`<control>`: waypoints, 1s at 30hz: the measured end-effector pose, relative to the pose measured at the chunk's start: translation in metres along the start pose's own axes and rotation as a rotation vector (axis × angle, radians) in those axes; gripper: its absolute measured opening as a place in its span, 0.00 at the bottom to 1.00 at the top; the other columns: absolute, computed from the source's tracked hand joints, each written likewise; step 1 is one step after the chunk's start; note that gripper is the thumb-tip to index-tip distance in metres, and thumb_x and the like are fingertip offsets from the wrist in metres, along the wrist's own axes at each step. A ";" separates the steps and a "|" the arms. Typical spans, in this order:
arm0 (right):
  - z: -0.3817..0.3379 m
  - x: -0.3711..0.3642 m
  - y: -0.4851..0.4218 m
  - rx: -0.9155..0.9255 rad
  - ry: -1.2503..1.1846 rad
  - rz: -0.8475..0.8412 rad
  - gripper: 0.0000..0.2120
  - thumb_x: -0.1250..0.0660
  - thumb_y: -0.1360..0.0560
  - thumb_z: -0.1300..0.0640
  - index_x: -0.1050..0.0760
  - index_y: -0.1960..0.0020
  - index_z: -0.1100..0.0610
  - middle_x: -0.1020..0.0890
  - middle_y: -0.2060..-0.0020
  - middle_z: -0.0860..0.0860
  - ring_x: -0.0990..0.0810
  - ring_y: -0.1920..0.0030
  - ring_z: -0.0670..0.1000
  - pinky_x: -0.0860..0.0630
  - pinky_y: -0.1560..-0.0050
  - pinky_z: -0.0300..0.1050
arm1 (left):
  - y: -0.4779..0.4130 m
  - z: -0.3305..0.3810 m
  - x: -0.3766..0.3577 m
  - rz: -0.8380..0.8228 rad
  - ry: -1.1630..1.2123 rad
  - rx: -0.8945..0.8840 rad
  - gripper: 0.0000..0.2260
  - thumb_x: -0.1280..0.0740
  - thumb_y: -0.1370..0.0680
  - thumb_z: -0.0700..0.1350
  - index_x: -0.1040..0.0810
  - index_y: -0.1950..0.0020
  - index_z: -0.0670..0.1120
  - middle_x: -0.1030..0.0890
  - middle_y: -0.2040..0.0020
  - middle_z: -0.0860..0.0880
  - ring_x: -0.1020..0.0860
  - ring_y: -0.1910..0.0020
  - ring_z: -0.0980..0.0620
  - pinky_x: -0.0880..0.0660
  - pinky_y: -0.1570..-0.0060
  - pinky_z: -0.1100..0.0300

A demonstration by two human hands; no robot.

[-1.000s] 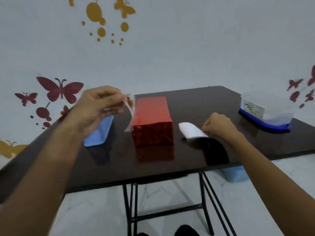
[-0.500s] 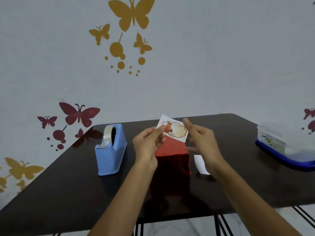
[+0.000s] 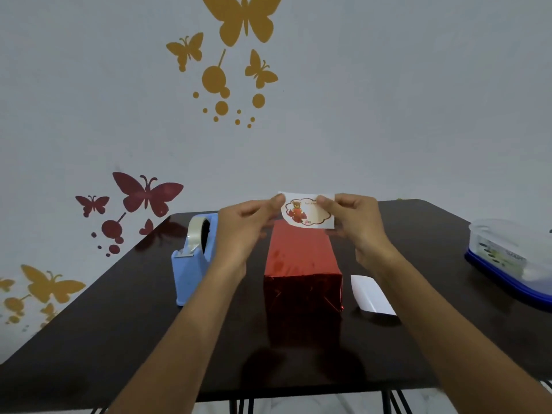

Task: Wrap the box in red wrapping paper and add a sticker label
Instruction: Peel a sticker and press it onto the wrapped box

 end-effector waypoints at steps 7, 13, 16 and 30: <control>0.019 -0.009 -0.046 -0.073 0.107 0.028 0.13 0.25 0.31 0.51 0.19 0.57 0.61 0.17 0.54 0.56 0.20 0.54 0.55 0.23 0.54 0.50 | -0.046 0.003 -0.012 -0.067 -0.015 0.117 0.03 0.27 0.28 0.40 0.19 0.60 0.43 0.17 0.69 0.51 0.21 0.72 0.57 0.28 0.70 0.67; 0.038 -0.009 -0.067 -0.184 0.259 0.016 0.24 0.26 0.30 0.53 0.26 0.38 0.62 0.22 0.41 0.56 0.19 0.50 0.56 0.23 0.44 0.53 | -0.091 -0.022 -0.022 -0.112 -0.028 0.302 0.05 0.27 0.29 0.38 0.22 0.61 0.41 0.22 0.70 0.48 0.24 0.76 0.57 0.25 0.73 0.67; 0.051 -0.011 -0.083 -0.267 0.208 -0.065 0.10 0.25 0.31 0.56 0.21 0.56 0.61 0.17 0.53 0.57 0.18 0.58 0.53 0.20 0.56 0.47 | -0.104 -0.037 -0.028 -0.174 -0.082 0.396 0.05 0.27 0.29 0.39 0.22 0.60 0.41 0.22 0.73 0.50 0.24 0.76 0.57 0.26 0.74 0.67; 0.095 -0.012 -0.108 -0.432 0.510 0.025 0.24 0.21 0.39 0.48 0.31 0.56 0.57 0.20 0.47 0.57 0.24 0.43 0.59 0.31 0.37 0.58 | -0.125 -0.075 -0.043 -0.166 -0.336 0.391 0.13 0.23 0.32 0.39 0.21 0.52 0.35 0.20 0.66 0.45 0.25 0.82 0.60 0.33 0.82 0.70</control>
Point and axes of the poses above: each hand's wrist, its own y-axis away from the middle knuckle, its own x-axis out of the back of the hand, z = x × y, the point moved 3 cm from there along -y, towards the middle knuckle
